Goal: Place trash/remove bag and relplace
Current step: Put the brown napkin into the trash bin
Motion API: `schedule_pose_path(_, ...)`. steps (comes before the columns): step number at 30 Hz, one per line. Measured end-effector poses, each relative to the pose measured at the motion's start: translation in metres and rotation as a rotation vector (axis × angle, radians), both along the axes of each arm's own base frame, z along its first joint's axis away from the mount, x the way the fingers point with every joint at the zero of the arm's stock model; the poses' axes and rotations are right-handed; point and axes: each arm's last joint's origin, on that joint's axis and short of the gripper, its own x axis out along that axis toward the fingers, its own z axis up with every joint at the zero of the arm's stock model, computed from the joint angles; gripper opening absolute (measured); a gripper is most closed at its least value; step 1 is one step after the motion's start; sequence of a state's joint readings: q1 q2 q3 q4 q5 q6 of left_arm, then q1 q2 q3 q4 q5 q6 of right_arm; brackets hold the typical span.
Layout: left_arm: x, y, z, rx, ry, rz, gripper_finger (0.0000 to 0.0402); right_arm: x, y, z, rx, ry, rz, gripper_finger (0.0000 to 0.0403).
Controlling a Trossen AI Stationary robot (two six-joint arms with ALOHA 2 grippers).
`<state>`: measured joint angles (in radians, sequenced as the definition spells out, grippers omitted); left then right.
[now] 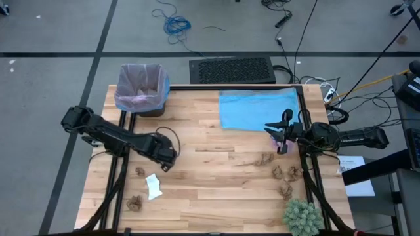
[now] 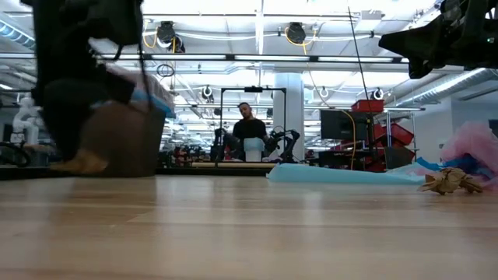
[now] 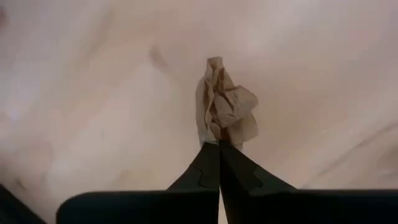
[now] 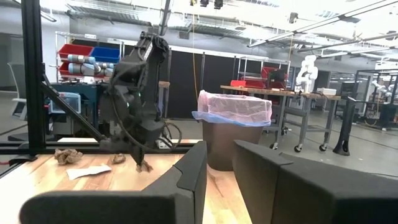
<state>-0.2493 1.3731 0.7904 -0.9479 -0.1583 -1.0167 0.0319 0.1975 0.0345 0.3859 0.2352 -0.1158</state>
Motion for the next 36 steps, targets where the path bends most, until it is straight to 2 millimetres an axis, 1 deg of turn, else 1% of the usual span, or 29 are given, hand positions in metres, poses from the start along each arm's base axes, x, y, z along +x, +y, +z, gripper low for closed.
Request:
schedule_pose_path(2, 0.009, 0.001, 0.019, 0.076, -0.042, -0.033, 0.0002, 0.0, 0.0, 0.0, 0.0, -0.001, 0.0, 0.007)
schedule_pose_path(4, 0.016, 0.006, 0.042, 0.189, -0.065, -0.045, 0.0002, 0.0, 0.0, 0.001, 0.0, -0.006, 0.0, 0.007)
schedule_pose_path(8, 0.024, 0.022, 0.095, 0.394, -0.088, -0.034, 0.0001, 0.0, 0.0, 0.001, -0.001, -0.007, 0.0, 0.007)
schedule_pose_path(10, 0.023, 0.032, 0.122, 0.48, -0.093, 0.001, 0.0001, 0.0, 0.0, 0.001, -0.002, -0.008, 0.0, 0.007)
schedule_pose_path(13, 0.017, 0.048, 0.156, 0.612, -0.079, 0.053, 0.0001, 0.0, 0.0, 0.001, -0.004, -0.012, -0.001, 0.007)
schedule_pose_path(15, 0.011, 0.062, 0.175, 0.678, -0.059, 0.109, 0.0001, 0.0, 0.0, 0.001, -0.004, -0.012, -0.001, 0.007)
schedule_pose_path(17, 0.007, 0.079, 0.187, 0.713, -0.065, 0.16, 0.0001, 0.0, 0.0, 0.001, -0.004, -0.012, -0.001, 0.007)
schedule_pose_path(20, -0.003, 0.104, 0.196, 0.724, -0.022, 0.213, 0.0, 0.0, 0.0, 0.001, 0.0, -0.013, 0.0, 0.007)
schedule_pose_path(24, -0.017, 0.138, 0.196, 0.705, 0.072, 0.311, 0.0, 0.0, 0.0, 0.001, 0.0, -0.013, 0.0, 0.007)
schedule_pose_path(27, -0.028, 0.159, 0.197, 0.676, 0.123, 0.351, 0.0, 0.0, 0.0, 0.001, 0.0, -0.013, 0.0, 0.007)
schedule_pose_path(33, -0.039, 0.196, 0.194, 0.522, 0.079, 0.341, 0.0, 0.0, 0.0, 0.001, 0.0, -0.013, 0.0, 0.007)
schedule_pose_path(36, -0.046, 0.213, 0.189, 0.447, 0.098, 0.342, 0.0, 0.0, 0.0, 0.001, 0.0, -0.013, 0.0, 0.007)
